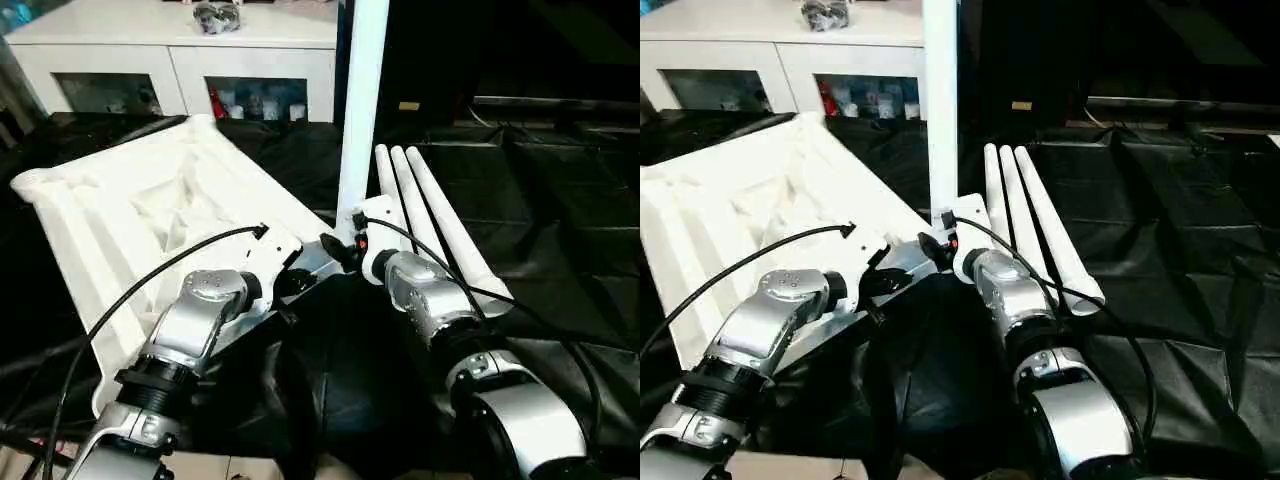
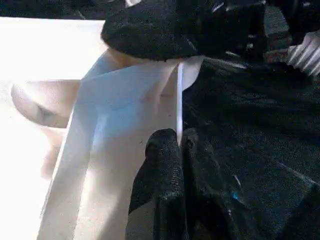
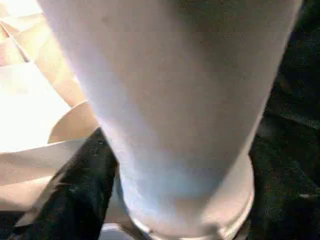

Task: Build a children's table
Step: Insert table leg to table base

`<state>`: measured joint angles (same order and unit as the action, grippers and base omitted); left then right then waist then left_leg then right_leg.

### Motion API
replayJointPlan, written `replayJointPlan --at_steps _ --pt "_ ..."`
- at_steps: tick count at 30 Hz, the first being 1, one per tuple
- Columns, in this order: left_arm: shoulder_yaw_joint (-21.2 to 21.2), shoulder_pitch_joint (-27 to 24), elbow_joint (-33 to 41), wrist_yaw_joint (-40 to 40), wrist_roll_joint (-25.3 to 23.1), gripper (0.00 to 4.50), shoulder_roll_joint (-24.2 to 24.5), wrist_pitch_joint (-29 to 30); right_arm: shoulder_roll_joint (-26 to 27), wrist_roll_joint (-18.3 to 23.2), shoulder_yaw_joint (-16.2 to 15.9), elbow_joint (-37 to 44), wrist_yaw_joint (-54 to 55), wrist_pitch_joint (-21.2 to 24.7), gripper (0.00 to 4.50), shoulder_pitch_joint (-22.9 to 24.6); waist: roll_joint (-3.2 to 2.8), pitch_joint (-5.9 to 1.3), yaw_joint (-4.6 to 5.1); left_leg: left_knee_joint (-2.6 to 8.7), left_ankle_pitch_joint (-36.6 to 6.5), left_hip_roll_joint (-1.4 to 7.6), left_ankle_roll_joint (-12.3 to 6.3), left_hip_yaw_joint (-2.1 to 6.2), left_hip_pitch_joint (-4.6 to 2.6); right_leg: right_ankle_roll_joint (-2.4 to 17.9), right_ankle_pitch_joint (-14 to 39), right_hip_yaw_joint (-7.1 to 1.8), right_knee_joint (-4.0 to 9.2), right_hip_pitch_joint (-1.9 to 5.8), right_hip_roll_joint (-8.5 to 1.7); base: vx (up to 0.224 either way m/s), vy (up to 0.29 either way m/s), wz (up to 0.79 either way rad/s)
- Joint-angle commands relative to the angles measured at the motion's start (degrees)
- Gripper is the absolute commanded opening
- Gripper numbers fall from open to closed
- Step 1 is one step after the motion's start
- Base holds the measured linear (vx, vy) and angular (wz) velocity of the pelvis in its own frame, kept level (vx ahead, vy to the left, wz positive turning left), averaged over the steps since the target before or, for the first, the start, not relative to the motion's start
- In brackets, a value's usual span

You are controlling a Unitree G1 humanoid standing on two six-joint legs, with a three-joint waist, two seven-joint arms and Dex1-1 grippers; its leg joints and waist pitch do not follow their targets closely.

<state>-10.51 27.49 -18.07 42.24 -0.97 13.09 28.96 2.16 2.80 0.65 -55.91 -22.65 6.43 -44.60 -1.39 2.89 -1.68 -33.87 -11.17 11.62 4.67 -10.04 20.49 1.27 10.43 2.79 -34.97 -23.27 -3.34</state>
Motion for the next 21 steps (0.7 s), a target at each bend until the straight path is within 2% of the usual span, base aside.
replayJointPlan --at_steps 1,2,4,9,12,13,15,17,21 --pt "-2.46 0.66 3.83 2.27 1.96 0.0 -0.92 -1.72 4.35 -0.44 -4.36 -2.4 -6.17 -0.23 3.95 0.23 -0.32 -3.77 -0.26 3.88 -9.51 1.21 -1.46 0.37 0.02 13.36 7.88 -2.27 3.86 3.03 -4.05 0.0 0.0 0.0" --pt "-2.66 0.4 4.13 2.98 2.12 0.0 -0.51 -2.0 4.04 -0.72 -4.82 -2.27 -7.25 -0.72 4.01 0.26 -0.27 -3.86 -0.2 3.79 -8.59 1.15 -1.89 0.35 0.19 14.05 5.67 -2.3 3.56 3.23 -4.03 0.0 0.0 0.0" --pt "-3.24 -0.46 4.83 5.64 2.53 0.0 0.89 -3.13 2.33 -1.5 -6.78 -0.95 -12.68 -2.36 4.01 0.85 -0.18 -3.81 -0.12 3.76 -8.25 1.16 -2.65 0.33 0.24 14.66 4.57 -2.21 3.44 3.28 -3.98 0.0 0.0 0.0" --pt "-4.3 -2.25 6.39 12.33 3.7 0.0 4.54 -5.7 -2.27 -1.7 -10.46 3.86 -26.33 -4.41 4.01 3.16 -0.21 -3.5 -0.45 3.84 -10.37 1.4 -3.26 0.21 -0.05 14.66 7.77 -2.27 3.8 3.06 -4.02 0.0 0.0 0.0" --pt "-4.68 -2.88 6.93 15.87 4.5 0.0 6.66 -6.77 -5.08 -0.77 -11.61 6.98 -33.58 -3.82 4.01 4.48 -0.28 -3.45 -0.7 3.91 -11.2 1.58 -3.06 0.19 -0.26 14.53 8.9 -2.28 3.86 2.93 -3.97 0.0 0.0 0.0" --pt "-4.84 -3.14 7.1 17.6 4.99 0.0 7.51 -7.39 -6.21 -0.49 -11.88 7.88 -36.21 -3.51 4.01 4.86 0.01 -3.43 -0.94 3.9 -11.19 1.64 -3.16 0.11 -0.23 14.41 9.1 -2.29 3.82 2.98 -3.95 0.0 0.0 0.0" --pt "-4.92 -3.56 7.51 20.18 5.94 0.0 8.64 -7.87 -7.9 0.08 -12.52 9.52 -40.08 -2.89 4.01 5.58 -0.13 -3.45 -1.2 3.89 -10.79 1.68 -3.25 0.08 -0.16 14.49 9.17 -2.29 3.73 2.94 -3.99 0.0 0.0 0.0" --pt "-4.96 -3.88 7.69 22.37 6.51 0.0 9.64 -8.55 -9.56 0.67 -13.41 11.58 -43.59 -2.06 3.77 6.53 -0.08 -3.38 -1.7 3.9 -10.58 1.69 -3.44 0.05 -0.18 14.14 9.59 -2.28 3.79 2.9 -3.93 0.0 0.0 0.0" --pt "-5.67 -4.26 7.23 26.6 6.4 0.0 11.93 -9.6 -11.87 1.13 -14.73 14.96 -47.94 -0.61 3.57 8.19 -0.05 -3.47 -2.19 3.85 -9.88 1.69 -3.35 0.05 -0.25 13.94 9.57 -2.28 3.74 2.81 -4.0 0.0 0.0 0.0"
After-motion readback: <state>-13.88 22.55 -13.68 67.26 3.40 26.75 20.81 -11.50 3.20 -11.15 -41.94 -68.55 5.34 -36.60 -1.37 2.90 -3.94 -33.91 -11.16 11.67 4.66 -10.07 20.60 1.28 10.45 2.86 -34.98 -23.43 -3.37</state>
